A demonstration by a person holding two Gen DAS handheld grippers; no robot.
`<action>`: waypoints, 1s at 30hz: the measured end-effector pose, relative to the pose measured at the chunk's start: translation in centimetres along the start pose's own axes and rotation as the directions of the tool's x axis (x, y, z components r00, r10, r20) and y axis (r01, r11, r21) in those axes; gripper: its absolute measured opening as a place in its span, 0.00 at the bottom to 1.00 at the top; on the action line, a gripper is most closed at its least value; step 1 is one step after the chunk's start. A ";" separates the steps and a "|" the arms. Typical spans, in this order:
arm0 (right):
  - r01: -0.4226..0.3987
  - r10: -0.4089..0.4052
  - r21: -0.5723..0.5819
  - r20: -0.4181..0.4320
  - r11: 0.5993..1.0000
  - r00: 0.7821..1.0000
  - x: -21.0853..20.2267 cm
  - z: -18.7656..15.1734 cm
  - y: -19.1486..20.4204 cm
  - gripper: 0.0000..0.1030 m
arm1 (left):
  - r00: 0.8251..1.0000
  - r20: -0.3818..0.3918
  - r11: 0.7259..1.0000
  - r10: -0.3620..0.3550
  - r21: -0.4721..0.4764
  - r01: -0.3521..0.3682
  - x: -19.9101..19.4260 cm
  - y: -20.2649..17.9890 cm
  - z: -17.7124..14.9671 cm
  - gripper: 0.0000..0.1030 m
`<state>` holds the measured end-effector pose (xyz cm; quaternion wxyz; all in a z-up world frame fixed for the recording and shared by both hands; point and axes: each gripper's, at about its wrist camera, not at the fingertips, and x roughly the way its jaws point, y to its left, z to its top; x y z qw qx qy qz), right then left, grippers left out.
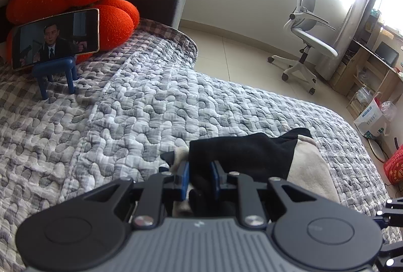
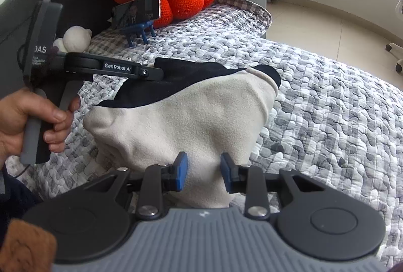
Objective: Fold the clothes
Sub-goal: 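Move the right gripper to the folded garment edge while the left gripper holds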
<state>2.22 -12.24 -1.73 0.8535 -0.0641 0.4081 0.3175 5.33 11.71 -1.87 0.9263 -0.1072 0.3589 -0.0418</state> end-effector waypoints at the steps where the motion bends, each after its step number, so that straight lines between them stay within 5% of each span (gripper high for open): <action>1: -0.006 0.006 0.001 0.002 1.000 1.000 -0.2 0.0 0.0 0.33 | 1.000 0.000 1.000 0.000 0.000 0.000 0.0 0.0 0.0 0.19; 14: -0.099 0.101 -0.069 0.026 0.993 0.995 -0.7 0.0 1.8 0.33 | 1.000 -0.002 1.000 0.003 0.008 -0.003 -0.1 -0.2 0.0 0.19; 20: -0.047 0.042 -0.137 -0.038 0.989 0.998 1.6 -0.4 3.6 0.35 | 1.000 -0.001 1.000 0.006 0.014 -0.006 -0.1 -0.3 0.0 0.19; 26: -0.125 0.131 -0.133 0.044 0.983 0.990 0.0 0.1 3.8 0.33 | 1.000 -0.003 1.000 0.002 0.014 -0.002 -0.2 -0.2 -0.1 0.19; 30: -0.074 0.074 -0.179 -0.009 0.981 0.997 1.9 -0.3 5.0 0.33 | 1.000 -0.004 1.000 0.001 0.016 -0.001 -0.3 -0.3 0.0 0.19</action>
